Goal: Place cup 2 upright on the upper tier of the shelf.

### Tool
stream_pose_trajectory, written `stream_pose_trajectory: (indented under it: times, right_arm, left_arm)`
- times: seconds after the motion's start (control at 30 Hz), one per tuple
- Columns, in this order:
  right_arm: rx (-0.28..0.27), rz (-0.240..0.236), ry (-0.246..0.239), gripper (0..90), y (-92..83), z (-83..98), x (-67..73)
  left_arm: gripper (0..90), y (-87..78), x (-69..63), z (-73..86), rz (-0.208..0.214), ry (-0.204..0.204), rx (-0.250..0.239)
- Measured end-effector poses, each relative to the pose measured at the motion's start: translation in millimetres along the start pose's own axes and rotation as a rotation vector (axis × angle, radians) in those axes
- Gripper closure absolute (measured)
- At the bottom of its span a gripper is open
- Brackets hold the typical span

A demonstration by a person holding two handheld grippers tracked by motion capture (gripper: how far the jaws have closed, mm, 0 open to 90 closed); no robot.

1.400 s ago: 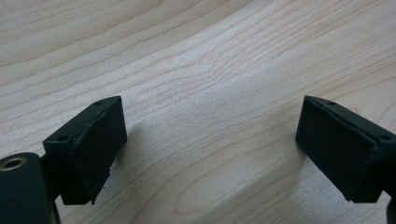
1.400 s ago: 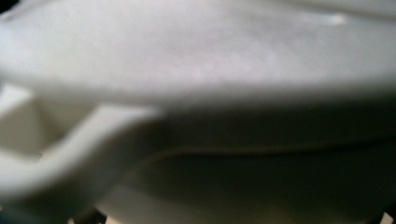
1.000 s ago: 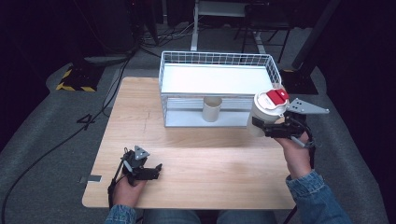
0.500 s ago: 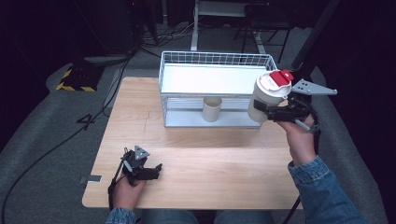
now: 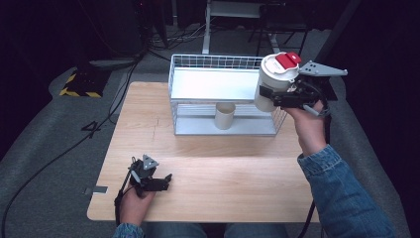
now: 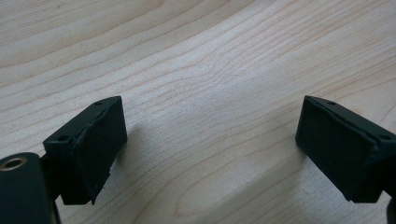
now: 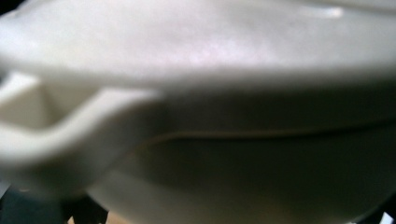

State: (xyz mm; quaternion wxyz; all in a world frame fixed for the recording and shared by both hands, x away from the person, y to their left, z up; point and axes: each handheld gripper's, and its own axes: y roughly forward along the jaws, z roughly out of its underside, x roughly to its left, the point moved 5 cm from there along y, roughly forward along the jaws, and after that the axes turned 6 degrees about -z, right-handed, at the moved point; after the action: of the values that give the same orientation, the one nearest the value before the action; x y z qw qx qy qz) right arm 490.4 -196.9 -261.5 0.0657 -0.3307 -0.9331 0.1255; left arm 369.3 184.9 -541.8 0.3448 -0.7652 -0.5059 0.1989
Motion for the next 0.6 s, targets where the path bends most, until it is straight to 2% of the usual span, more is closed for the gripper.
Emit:
stream_pose_trajectory:
  times: [0.43, 0.6]
  right_arm:
    - [0.016, 0.002, -0.001, 11.8, 37.1, -20.1, -10.0]
    - [0.030, 0.028, -0.011, 11.8, 52.7, -23.8, -15.5]
  left_arm:
    - [9.5, 1.1, 0.0, -1.3, -0.003, -0.003, 0.000]
    - [9.4, 1.6, 0.1, -1.9, -0.004, -0.003, 0.000]
